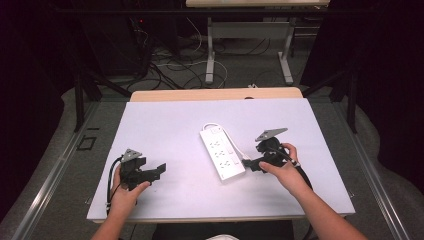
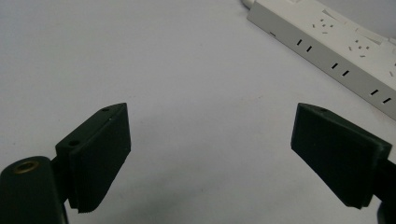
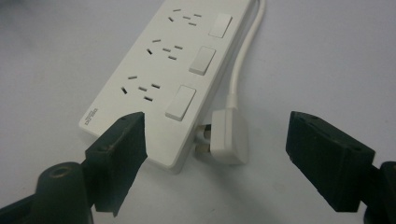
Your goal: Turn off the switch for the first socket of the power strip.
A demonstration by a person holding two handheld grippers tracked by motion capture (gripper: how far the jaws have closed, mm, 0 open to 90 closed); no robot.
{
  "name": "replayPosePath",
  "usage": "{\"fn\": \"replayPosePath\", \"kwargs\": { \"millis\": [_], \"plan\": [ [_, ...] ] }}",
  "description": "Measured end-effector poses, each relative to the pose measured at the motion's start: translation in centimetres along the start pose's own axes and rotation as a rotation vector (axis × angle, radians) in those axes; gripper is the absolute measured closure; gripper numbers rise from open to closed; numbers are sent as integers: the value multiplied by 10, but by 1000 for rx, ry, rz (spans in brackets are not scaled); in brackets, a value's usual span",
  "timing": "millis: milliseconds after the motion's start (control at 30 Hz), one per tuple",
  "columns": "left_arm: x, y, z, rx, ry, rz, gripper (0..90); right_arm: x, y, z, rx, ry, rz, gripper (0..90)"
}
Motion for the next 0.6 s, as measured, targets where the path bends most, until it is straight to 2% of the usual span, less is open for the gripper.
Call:
{"fn": "replayPosePath", "kwargs": {
  "millis": [300,600],
  "plan": [
    [0,0,0,-3,3,7,123,-21,-19,-26,43,-76,3,150],
    [1,0,-1,-8,5,13,124,-37,-39,-52,62,-101,-95,36]
  ]
}}
Point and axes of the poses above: each handheld gripper's, and its own axes: x roughly forward along the jaws, z roughly out of its top, y roughly to its left, the point moved 2 cm from there along x, roughly forward along the jaws, and after that the axes turned 13 degrees about x, right-handed, at the moved point
